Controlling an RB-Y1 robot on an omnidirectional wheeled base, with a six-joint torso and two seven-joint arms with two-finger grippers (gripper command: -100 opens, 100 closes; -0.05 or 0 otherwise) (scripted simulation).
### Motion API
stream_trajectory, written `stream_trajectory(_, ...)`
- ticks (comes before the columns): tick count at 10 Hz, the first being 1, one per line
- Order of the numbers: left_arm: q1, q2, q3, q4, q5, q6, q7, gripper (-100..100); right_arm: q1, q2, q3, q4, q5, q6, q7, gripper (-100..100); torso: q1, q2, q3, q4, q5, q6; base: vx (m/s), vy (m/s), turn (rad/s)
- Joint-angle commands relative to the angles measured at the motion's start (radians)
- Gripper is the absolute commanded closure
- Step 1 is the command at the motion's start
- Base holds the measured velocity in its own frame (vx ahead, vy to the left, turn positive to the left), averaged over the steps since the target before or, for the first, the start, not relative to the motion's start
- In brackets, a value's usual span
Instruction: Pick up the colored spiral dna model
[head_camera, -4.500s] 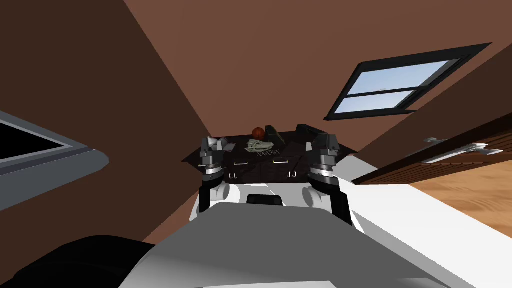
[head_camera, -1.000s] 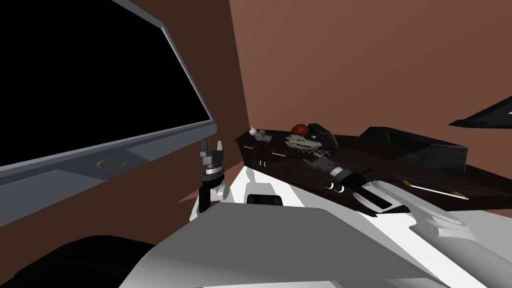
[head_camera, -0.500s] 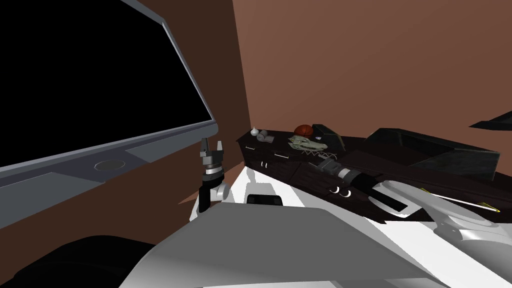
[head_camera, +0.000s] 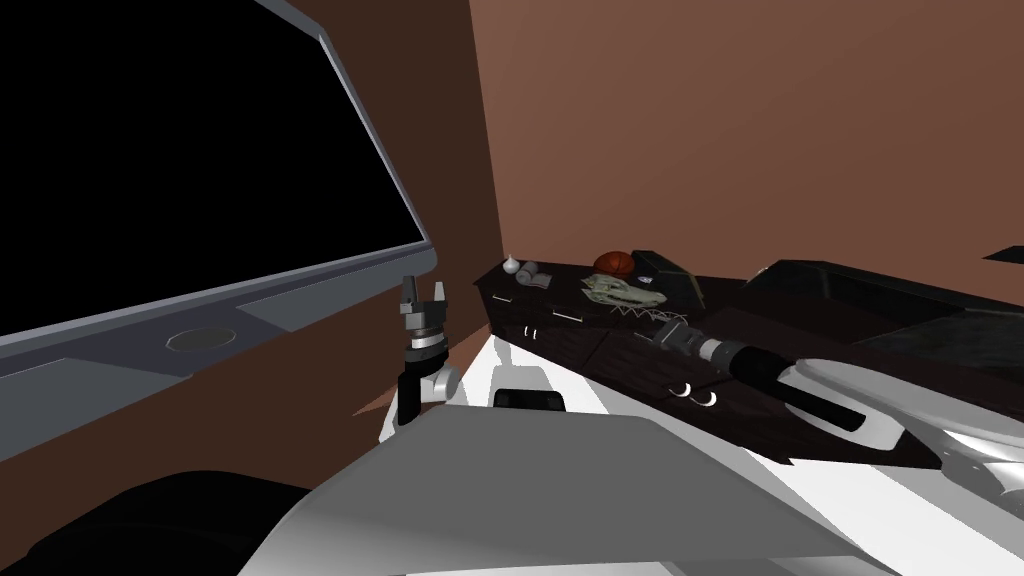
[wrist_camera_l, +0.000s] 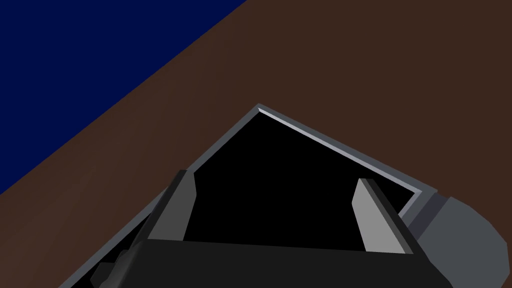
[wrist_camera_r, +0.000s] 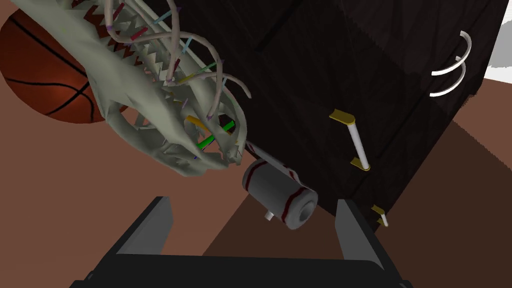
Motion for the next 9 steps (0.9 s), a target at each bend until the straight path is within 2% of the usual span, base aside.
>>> stream_trajectory(1,0.0,0.0,0.0,0.0,0.0,0.0,0.0,0,0.013,-0.05,0.006,0.038,0.027,-0.003,0.004,-100,0.0,0.0,0.0,0.0,0.0,0.0,0.091,0.012,0.02)
stream_trajectory(2,0.0,0.0,0.0,0.0,0.0,0.0,0.0,0,0.023,-0.083,0.013,0.067,0.048,-0.006,0.004,-100,0.0,0.0,0.0,0.0,0.0,0.0,0.129,0.001,0.015)
stream_trajectory(3,0.0,0.0,0.0,0.0,0.0,0.0,0.0,0,0.023,-0.095,0.013,0.068,0.048,-0.006,0.004,-100,-0.001,-0.002,-0.001,0.0,0.0,0.0,0.095,-0.002,0.005)
stream_trajectory(7,0.0,0.0,0.0,0.0,0.0,0.0,0.0,0,0.066,-0.219,0.046,0.164,0.116,-0.015,-0.005,-100,-0.001,-0.002,-0.001,0.0,0.0,0.0,0.123,-0.005,0.007)
stream_trajectory(8,0.0,0.0,0.0,0.0,0.0,0.0,0.0,0,0.066,-0.219,0.046,0.164,0.116,-0.015,-0.005,-100,-0.003,-0.003,-0.002,-0.001,-0.001,0.0,0.114,-0.038,0.004)
stream_trajectory(9,0.0,0.0,0.0,0.0,0.0,0.0,0.0,0,0.076,-0.239,0.055,0.182,0.129,-0.017,-0.008,-100,-0.003,-0.002,-0.001,-0.001,-0.001,0.0,0.088,-0.024,0.01)
